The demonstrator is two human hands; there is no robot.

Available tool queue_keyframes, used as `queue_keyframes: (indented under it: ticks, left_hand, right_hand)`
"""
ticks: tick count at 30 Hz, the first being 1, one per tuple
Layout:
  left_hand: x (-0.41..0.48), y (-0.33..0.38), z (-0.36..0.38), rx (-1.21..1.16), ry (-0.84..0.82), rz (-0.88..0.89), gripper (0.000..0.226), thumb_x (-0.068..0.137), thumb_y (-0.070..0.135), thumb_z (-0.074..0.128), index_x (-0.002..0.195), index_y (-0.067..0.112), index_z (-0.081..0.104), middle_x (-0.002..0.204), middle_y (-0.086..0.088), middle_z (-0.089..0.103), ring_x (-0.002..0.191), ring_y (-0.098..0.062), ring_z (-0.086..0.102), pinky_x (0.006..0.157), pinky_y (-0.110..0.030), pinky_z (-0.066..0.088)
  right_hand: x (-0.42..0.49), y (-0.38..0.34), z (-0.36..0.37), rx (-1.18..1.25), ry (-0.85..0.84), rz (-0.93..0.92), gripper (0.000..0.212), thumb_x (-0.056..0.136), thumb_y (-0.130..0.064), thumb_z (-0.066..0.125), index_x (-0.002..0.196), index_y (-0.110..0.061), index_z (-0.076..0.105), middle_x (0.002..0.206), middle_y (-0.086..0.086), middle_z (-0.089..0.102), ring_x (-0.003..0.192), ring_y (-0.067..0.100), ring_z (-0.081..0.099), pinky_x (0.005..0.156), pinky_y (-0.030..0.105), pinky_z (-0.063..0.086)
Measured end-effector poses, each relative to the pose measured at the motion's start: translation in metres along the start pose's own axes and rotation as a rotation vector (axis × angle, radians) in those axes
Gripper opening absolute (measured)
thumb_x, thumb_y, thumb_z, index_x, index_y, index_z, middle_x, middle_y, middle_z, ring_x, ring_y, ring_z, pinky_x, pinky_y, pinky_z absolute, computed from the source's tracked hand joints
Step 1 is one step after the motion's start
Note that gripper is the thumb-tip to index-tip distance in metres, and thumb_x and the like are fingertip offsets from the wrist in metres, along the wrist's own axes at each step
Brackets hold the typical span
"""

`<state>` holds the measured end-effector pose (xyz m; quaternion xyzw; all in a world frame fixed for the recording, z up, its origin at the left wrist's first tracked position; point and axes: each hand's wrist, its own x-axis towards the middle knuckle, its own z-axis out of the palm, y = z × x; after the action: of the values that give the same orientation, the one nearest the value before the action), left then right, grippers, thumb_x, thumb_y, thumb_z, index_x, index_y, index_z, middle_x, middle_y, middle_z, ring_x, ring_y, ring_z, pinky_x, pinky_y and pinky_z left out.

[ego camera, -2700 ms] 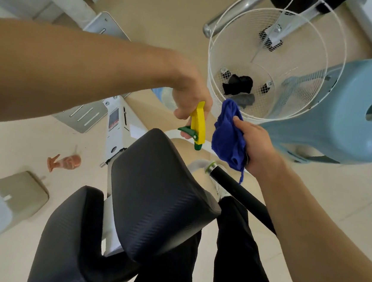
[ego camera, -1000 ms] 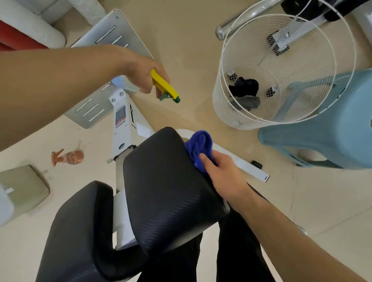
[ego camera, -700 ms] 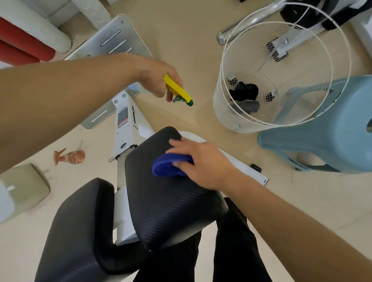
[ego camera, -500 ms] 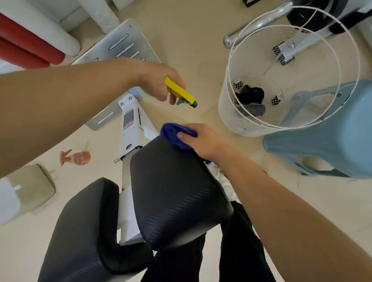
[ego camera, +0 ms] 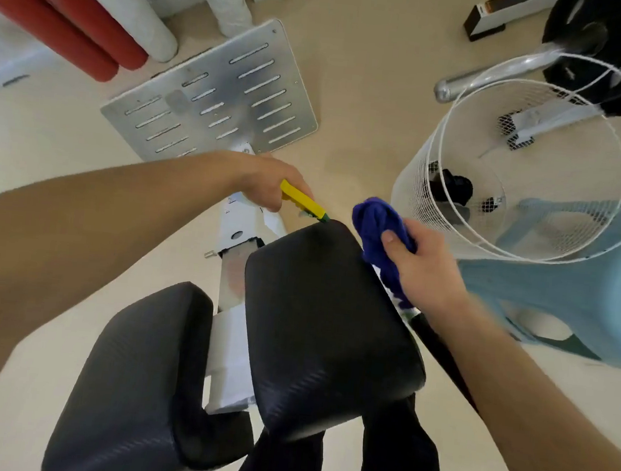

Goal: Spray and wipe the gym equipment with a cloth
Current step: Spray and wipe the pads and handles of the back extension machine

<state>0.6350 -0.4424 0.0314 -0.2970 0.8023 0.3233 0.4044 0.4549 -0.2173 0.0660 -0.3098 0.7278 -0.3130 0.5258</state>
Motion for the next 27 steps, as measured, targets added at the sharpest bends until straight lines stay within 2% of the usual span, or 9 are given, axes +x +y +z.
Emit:
queue_keyframes:
  ticks: [3, 5, 7, 9, 12, 15, 18, 22, 27]
  left_hand:
    - [0.009, -0.016, 0.008, -0.029, 0.014, -0.02, 0.062, 0.084, 0.005, 0.061, 0.13, 0.047, 0.06, 0.126, 0.0, 0.06, 0.117, -0.03, 0.054, 0.103, -0.05, 0.048]
    - [0.013, -0.026, 0.01, -0.053, 0.008, -0.02, 0.063, 0.082, 0.004, 0.061, 0.129, 0.047, 0.06, 0.125, -0.001, 0.061, 0.116, -0.03, 0.055, 0.101, -0.05, 0.05]
    - [0.012, -0.033, 0.009, -0.068, -0.002, -0.012, 0.062, 0.082, 0.004, 0.06, 0.127, 0.047, 0.061, 0.122, 0.0, 0.062, 0.113, -0.029, 0.056, 0.096, -0.044, 0.051]
    - [0.009, -0.04, 0.009, -0.043, -0.009, 0.01, 0.062, 0.085, 0.004, 0.061, 0.13, 0.047, 0.059, 0.121, 0.003, 0.061, 0.111, -0.027, 0.055, 0.09, -0.037, 0.047]
    - [0.002, -0.053, 0.01, -0.011, -0.013, 0.048, 0.065, 0.087, 0.004, 0.06, 0.137, 0.046, 0.055, 0.121, 0.006, 0.058, 0.107, -0.024, 0.051, 0.085, -0.032, 0.041]
    - [-0.004, -0.063, 0.014, -0.032, -0.012, 0.071, 0.067, 0.085, 0.002, 0.06, 0.136, 0.046, 0.056, 0.112, 0.006, 0.058, 0.101, -0.024, 0.051, 0.084, -0.034, 0.044]
    - [-0.006, -0.07, 0.018, -0.062, 0.018, 0.075, 0.064, 0.084, -0.001, 0.06, 0.13, 0.044, 0.06, 0.101, 0.012, 0.055, 0.098, -0.021, 0.049, 0.083, -0.032, 0.042]
    - [-0.005, -0.076, 0.022, -0.076, -0.003, 0.109, 0.057, 0.084, 0.002, 0.063, 0.112, 0.051, 0.056, 0.113, 0.011, 0.057, 0.107, -0.023, 0.053, 0.091, -0.037, 0.046]
    - [-0.005, -0.077, 0.018, -0.049, -0.012, 0.125, 0.044, 0.082, 0.003, 0.063, 0.109, 0.038, 0.062, 0.109, 0.009, 0.06, 0.102, -0.022, 0.053, 0.087, -0.039, 0.046]
  right_hand:
    - [0.043, 0.004, 0.01, 0.095, 0.008, 0.099, 0.017, 0.102, -0.023, 0.051, 0.099, -0.016, 0.067, 0.081, 0.02, 0.065, 0.066, 0.024, 0.057, 0.059, 0.037, 0.046]
    - [0.059, 0.004, 0.012, 0.132, -0.011, 0.132, 0.023, 0.1, -0.026, 0.054, 0.103, -0.008, 0.067, 0.096, 0.029, 0.068, 0.073, 0.027, 0.059, 0.067, 0.04, 0.047]
    - [0.069, 0.001, 0.012, 0.176, -0.028, 0.16, 0.02, 0.101, -0.025, 0.054, 0.104, -0.01, 0.068, 0.095, 0.022, 0.072, 0.075, 0.027, 0.062, 0.069, 0.041, 0.05]
    - [0.076, -0.002, 0.009, 0.184, -0.044, 0.194, 0.019, 0.103, -0.024, 0.054, 0.107, -0.01, 0.067, 0.088, 0.012, 0.074, 0.07, 0.028, 0.065, 0.062, 0.04, 0.054]
    - [0.087, -0.003, 0.004, 0.139, -0.072, 0.226, 0.022, 0.103, -0.024, 0.052, 0.109, -0.007, 0.065, 0.091, 0.014, 0.073, 0.062, 0.031, 0.063, 0.049, 0.036, 0.052]
    - [0.095, -0.003, 0.004, 0.128, -0.075, 0.255, 0.02, 0.104, -0.022, 0.052, 0.105, -0.007, 0.065, 0.082, 0.01, 0.072, 0.058, 0.031, 0.061, 0.042, 0.03, 0.05]
    - [0.102, -0.003, 0.007, 0.106, -0.105, 0.264, 0.021, 0.103, -0.021, 0.052, 0.103, -0.004, 0.065, 0.076, 0.008, 0.073, 0.058, 0.033, 0.061, 0.044, 0.032, 0.051]
    - [0.107, -0.007, 0.01, 0.077, -0.14, 0.266, 0.02, 0.103, -0.021, 0.053, 0.102, -0.005, 0.066, 0.082, 0.012, 0.072, 0.057, 0.031, 0.063, 0.046, 0.033, 0.053]
    - [0.114, -0.019, 0.009, 0.041, -0.138, 0.26, 0.021, 0.103, -0.023, 0.053, 0.104, -0.006, 0.066, 0.079, 0.009, 0.073, 0.06, 0.032, 0.064, 0.05, 0.035, 0.053]
